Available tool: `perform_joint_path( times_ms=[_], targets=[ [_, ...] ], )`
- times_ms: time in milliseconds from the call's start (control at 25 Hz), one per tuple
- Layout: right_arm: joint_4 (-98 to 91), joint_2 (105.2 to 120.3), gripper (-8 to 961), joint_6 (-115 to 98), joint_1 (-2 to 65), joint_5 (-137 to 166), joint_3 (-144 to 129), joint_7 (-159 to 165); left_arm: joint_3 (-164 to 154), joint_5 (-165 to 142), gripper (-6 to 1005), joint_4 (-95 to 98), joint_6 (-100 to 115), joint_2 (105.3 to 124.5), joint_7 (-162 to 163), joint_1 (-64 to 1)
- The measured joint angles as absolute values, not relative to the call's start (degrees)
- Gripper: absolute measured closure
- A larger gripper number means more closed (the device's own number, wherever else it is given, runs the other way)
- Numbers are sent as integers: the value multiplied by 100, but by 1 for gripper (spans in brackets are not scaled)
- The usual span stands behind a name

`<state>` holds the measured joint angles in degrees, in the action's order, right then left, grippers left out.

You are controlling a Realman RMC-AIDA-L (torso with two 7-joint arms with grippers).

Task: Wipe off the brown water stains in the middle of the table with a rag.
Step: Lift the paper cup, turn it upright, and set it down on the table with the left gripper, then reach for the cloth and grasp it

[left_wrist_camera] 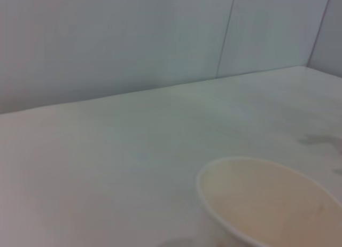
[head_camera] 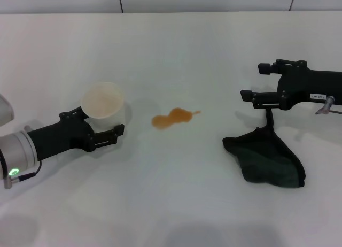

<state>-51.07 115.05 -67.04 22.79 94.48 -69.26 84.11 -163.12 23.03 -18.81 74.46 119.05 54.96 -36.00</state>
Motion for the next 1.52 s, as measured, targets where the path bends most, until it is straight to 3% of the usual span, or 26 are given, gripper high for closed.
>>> perform_joint_path(
  times_ms=[1520],
  targets=[
    [-5107, 11505, 83, -6664, 2293, 9465, -6916, 8411, -16312, 1148, 131, -4349, 9858, 11891, 7514, -4051]
  ],
)
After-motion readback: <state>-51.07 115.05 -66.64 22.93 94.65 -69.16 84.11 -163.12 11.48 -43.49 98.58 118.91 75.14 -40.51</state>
